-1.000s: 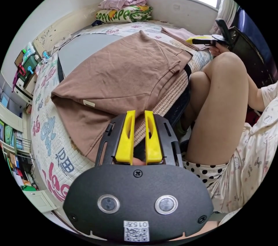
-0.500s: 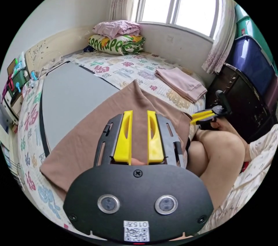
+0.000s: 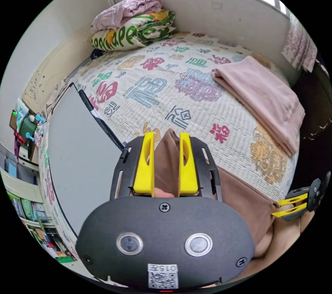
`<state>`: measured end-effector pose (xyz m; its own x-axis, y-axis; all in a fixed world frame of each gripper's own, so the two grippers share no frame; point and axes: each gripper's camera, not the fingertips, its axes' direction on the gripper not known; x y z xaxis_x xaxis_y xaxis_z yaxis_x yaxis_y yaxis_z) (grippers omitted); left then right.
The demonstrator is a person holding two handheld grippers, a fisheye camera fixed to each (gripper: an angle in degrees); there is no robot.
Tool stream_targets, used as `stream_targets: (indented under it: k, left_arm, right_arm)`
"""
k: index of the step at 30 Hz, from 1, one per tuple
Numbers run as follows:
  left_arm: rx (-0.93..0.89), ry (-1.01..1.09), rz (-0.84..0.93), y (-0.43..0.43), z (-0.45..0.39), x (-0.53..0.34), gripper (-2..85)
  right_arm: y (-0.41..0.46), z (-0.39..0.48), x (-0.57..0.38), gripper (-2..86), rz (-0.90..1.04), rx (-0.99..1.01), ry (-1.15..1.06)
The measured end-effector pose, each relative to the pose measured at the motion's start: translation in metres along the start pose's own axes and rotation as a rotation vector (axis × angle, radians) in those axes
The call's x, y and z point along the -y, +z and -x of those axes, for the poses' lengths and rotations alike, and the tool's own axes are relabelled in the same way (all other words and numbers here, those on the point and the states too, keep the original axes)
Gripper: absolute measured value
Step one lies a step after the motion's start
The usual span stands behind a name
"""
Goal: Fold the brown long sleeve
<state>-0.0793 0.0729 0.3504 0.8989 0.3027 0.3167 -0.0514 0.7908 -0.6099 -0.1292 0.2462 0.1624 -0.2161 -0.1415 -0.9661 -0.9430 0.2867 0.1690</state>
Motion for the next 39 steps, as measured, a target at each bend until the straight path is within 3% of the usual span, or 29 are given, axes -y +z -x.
stream_targets:
  k: [4, 9, 17, 22, 27, 29, 34, 39]
  left_arm:
    - [-0.039, 0.012, 0.056, 0.023, -0.007, 0.017, 3.4]
    - [-0.037, -0.025, -0.03, -0.021, -0.008, 0.041, 1.4]
    - [-0.238, -0.18, -0.486, -0.221, 0.022, 0.086, 0.7]
    - [-0.33, -0.252, -0.645, -0.316, 0.083, 0.018, 0.6]
    - [-0.312, -0.378, -0.659, -0.365, 0.17, -0.118, 0.6]
    - [-0.271, -0.443, -0.66, -0.378, 0.198, -0.196, 0.5]
    - [-0.196, -0.607, -0.513, -0.354, 0.222, -0.303, 0.4]
    - [-0.195, -0.732, -0.435, -0.334, 0.218, -0.318, 0.2]
  right_arm:
    - [-0.002, -0.009, -0.015, 2.6, -0.031, 0.039, 0.004]
    - [-0.023, -0.018, -0.033, 1.1, -0.114, 0.026, 0.031]
    - [-0.166, -0.033, -0.054, 0.7, -0.389, -0.248, 0.076]
    - [-0.243, 0.027, -0.054, 0.7, -0.473, -0.098, -0.19]
    - [-0.219, 0.126, -0.005, 0.6, -0.232, 0.208, -0.601]
    - [-0.185, 0.177, 0.024, 0.6, -0.054, 0.305, -0.743]
    - [-0.118, 0.276, 0.042, 0.6, 0.294, 0.312, -1.014]
    - [-0.072, 0.32, 0.024, 0.6, 0.543, 0.154, -1.133]
